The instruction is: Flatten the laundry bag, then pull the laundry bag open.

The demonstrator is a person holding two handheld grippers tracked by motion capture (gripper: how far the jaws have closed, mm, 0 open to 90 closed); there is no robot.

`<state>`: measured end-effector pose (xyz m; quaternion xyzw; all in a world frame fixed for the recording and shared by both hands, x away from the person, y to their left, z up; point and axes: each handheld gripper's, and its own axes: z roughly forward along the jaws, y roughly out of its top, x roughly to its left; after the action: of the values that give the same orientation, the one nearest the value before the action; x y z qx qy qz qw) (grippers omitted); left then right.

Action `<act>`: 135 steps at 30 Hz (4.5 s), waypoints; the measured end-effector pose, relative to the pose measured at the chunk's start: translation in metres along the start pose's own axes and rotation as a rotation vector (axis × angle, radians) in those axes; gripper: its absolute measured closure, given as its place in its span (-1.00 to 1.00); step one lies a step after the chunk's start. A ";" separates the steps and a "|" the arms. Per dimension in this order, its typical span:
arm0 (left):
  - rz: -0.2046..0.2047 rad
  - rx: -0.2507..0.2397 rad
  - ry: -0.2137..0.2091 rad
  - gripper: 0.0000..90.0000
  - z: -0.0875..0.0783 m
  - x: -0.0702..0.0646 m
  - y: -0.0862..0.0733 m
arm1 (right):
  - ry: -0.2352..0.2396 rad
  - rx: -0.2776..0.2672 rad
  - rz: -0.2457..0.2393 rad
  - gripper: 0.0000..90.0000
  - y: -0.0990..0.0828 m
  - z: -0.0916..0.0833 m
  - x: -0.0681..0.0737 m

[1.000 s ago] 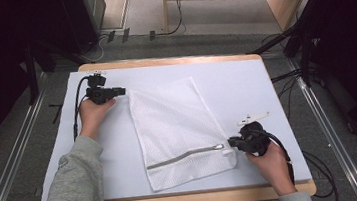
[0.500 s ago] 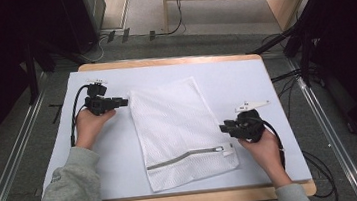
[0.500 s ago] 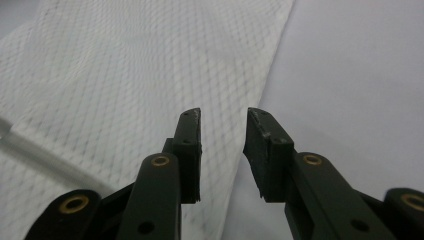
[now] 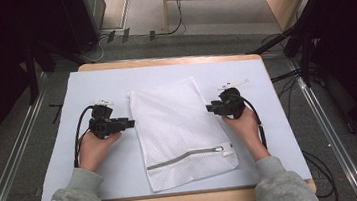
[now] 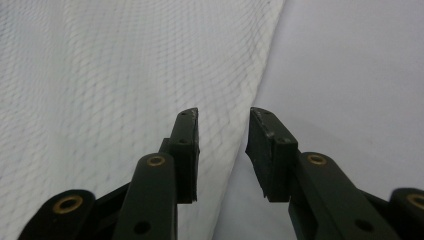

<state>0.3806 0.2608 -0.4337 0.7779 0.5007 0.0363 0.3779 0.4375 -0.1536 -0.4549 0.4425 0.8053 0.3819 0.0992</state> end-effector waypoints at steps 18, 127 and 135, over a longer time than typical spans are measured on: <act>0.019 0.047 0.003 0.52 0.024 -0.028 -0.024 | -0.054 0.029 -0.014 0.58 0.031 0.052 -0.009; 0.299 0.063 -0.228 -0.08 0.031 -0.097 0.012 | 0.076 0.003 0.005 0.29 -0.083 -0.067 0.064; 0.310 0.070 -0.253 -0.03 0.040 -0.107 0.007 | 0.068 0.006 -0.011 0.30 -0.091 -0.071 0.074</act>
<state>0.3501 0.1509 -0.4228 0.8568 0.3242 -0.0213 0.4005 0.3007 -0.1612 -0.4564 0.4254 0.8117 0.3935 0.0723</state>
